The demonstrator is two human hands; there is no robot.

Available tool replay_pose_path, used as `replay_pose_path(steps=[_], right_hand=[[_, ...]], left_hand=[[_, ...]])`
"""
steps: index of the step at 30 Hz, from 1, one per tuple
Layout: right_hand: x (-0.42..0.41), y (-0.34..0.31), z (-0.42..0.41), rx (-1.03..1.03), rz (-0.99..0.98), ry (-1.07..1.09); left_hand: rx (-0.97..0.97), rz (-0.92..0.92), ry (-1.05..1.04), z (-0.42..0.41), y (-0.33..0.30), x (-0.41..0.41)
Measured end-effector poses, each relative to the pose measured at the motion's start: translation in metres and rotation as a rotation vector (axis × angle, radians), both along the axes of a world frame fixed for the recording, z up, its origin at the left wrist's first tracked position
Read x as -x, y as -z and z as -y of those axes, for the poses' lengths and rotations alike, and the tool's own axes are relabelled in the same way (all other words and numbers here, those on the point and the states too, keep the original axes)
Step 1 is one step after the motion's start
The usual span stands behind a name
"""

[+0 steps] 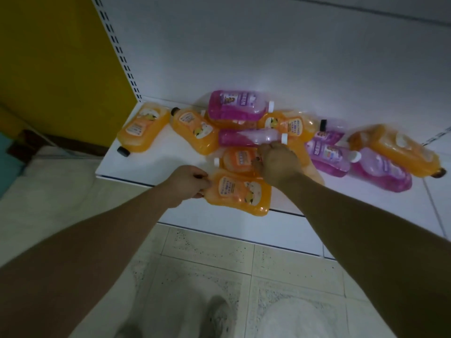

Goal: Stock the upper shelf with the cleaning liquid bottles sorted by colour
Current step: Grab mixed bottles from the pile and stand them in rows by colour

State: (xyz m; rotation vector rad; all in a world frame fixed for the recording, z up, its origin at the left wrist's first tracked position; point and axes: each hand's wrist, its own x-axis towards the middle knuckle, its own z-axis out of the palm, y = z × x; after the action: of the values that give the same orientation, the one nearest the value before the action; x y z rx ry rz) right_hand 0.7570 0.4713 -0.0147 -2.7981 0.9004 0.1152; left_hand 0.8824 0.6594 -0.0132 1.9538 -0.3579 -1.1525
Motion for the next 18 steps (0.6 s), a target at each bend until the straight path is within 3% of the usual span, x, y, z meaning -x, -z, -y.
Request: replay_pose_path(steps=[2, 4, 7, 10, 15, 18], right_hand=[[-0.005, -0.005, 0.002, 0.066, 0.055, 0.000], [-0.014, -0.008, 0.001, 0.088, 0.089, 0.034], [-0.028, -0.007, 0.001, 0.086, -0.020, 0.101], [-0.033, -0.006, 0.008, 0.134, -0.093, 0.155], [-0.029, -0.018, 0.014, 0.059, 0.045, 0.147], [-0.030, -0.035, 0.010, -0.056, 0.220, 0.130]], left_hand=[[0.016, 0.067, 0.021, -0.006, -0.012, -0.015], [0.018, 0.249, 0.061, -0.009, -0.026, -0.032], [-0.015, 0.570, 0.202, -0.008, -0.047, -0.052], [0.033, 0.751, 0.302, -0.004, -0.056, -0.060], [0.094, 0.820, 0.242, -0.002, -0.042, -0.052], [0.159, 0.610, 0.159, -0.001, -0.034, -0.042]])
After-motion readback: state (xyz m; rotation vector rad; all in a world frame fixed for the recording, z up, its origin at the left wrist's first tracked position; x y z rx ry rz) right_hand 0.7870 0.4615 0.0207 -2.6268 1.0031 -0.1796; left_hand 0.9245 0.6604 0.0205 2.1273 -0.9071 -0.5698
